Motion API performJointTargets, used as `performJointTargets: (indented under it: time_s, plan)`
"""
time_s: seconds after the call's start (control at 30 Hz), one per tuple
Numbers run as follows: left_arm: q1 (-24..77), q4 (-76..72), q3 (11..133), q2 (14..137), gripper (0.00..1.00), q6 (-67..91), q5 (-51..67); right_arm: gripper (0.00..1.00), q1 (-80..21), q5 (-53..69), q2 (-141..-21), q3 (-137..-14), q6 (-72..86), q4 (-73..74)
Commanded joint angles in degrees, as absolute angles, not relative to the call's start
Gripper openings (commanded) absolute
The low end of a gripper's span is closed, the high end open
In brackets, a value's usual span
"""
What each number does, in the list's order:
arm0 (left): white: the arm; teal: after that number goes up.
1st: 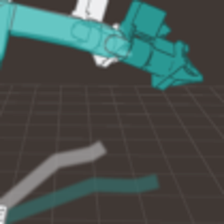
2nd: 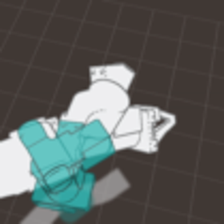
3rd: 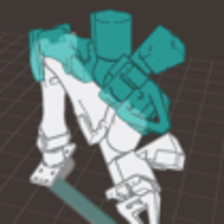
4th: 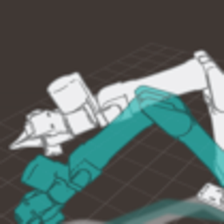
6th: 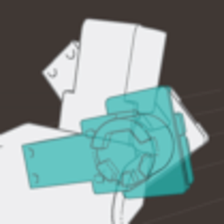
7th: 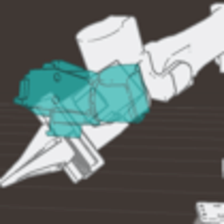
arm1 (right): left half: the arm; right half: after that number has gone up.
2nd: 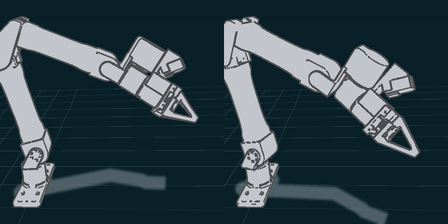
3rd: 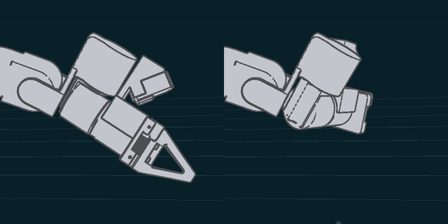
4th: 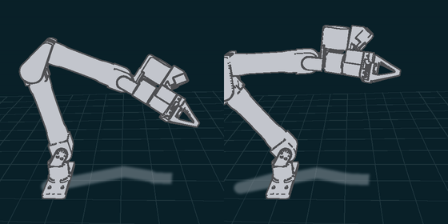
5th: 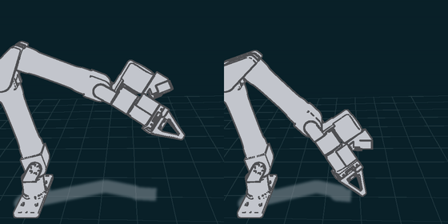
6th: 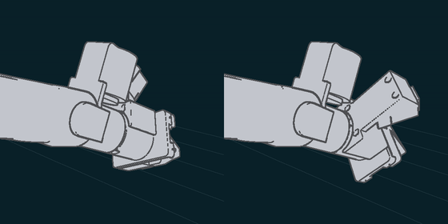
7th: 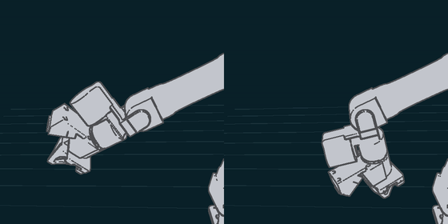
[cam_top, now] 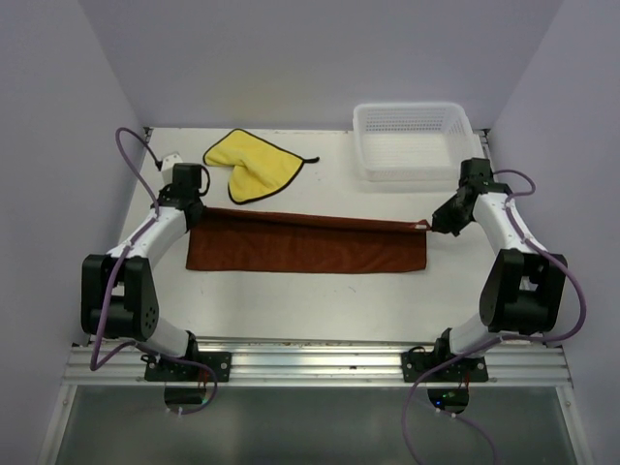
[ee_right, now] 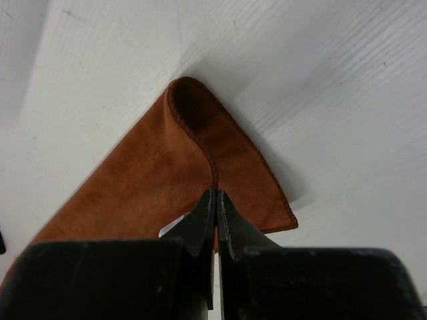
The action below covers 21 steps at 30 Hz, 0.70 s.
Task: Roll the towels
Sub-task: Fold the towel
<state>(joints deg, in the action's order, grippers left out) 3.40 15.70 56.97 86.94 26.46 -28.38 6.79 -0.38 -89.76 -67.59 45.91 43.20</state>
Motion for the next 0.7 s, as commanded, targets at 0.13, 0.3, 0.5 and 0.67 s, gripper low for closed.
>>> performJointTargets:
  time_s: [0.13,0.3,0.5,0.67]
  plan:
    - [2.8,17.2,53.8,84.0,0.0,28.7,-31.8,0.0,7.3,-0.3,-85.7,-63.5,43.9,42.5]
    - [2.8,18.2,52.1,83.0,0.0,30.5,-32.0,0.0,7.3,-0.3,-85.1,-60.9,43.1,41.5]
    - [2.7,18.8,50.4,81.5,0.0,31.0,-34.1,0.0,7.3,-0.4,-84.3,-58.4,42.1,41.1]
    - [2.8,19.7,50.0,80.8,0.0,31.5,-34.8,0.0,7.3,-0.7,-83.5,-56.8,41.5,40.9]
